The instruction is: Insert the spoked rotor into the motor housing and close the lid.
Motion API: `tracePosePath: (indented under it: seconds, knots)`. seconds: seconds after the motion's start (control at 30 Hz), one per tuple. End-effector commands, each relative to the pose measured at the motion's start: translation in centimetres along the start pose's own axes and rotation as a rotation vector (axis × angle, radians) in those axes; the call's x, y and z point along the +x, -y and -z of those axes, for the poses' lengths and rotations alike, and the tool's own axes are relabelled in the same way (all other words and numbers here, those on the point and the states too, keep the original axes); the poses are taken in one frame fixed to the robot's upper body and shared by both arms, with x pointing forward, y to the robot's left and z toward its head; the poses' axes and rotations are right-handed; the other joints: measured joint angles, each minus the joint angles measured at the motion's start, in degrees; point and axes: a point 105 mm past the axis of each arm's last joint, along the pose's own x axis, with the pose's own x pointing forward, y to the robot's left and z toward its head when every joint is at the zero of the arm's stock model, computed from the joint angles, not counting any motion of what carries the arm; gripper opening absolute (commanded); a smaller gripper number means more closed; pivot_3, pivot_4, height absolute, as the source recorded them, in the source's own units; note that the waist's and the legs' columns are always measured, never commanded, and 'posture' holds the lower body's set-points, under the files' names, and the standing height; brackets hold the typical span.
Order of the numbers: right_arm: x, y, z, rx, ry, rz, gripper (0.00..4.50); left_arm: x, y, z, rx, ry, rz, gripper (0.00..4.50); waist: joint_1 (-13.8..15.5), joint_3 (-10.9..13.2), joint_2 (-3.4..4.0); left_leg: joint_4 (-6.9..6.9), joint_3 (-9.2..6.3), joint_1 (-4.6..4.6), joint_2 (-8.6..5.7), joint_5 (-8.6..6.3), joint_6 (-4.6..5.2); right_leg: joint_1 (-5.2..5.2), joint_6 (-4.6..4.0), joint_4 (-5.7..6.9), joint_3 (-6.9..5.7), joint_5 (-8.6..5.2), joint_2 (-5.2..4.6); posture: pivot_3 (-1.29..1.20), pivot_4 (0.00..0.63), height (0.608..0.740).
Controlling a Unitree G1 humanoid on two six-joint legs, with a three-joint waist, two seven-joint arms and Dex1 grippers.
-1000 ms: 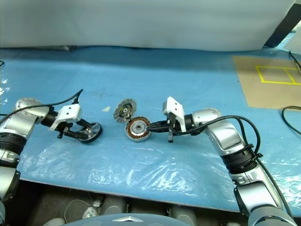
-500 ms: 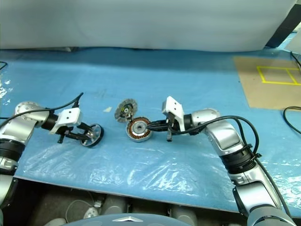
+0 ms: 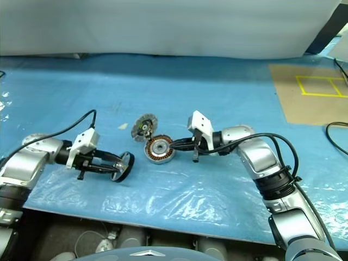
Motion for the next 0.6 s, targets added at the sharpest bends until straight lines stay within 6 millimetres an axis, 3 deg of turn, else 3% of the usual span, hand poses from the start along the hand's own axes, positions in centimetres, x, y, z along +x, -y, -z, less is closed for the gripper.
tracePosePath:
  seconds: [0.03,0.27,0.43,0.6]
  knots:
    - [-0.9,1.0,-1.0,-0.016,0.037,0.048,0.00,0.0,0.4,-2.8,0.072,0.058,-0.021,1.32,0.0,0.0,0.01,-0.01,0.00,0.00,-0.02,0.00,0.00,0.01,0.00,0.00,0.00,0.00,-0.01,0.00,0.150,0.740]
    - [-1.1,1.3,-0.7,-0.010,0.031,0.071,0.00,4.0,0.8,-5.8,0.159,0.126,0.040,1.32,0.1,0.0,0.00,0.08,0.00,0.01,-0.04,0.01,0.02,0.09,0.01,-0.04,0.03,0.00,-0.03,0.00,0.150,0.740]
    - [-1.2,1.1,-0.7,-0.002,0.036,0.085,0.00,6.0,-1.4,-6.6,0.259,0.110,-0.022,1.32,0.0,0.0,0.00,0.11,0.00,0.02,-0.03,0.02,0.03,0.11,0.01,0.00,0.03,0.01,0.00,0.00,0.150,0.740]
    - [-1.2,0.6,0.0,0.010,0.024,0.095,0.00,6.4,-3.3,-6.9,0.325,0.086,-0.049,1.32,-0.1,0.0,0.00,0.13,-0.03,0.04,-0.05,0.01,0.02,0.15,0.03,-0.01,0.03,0.02,0.01,0.00,0.150,0.740]
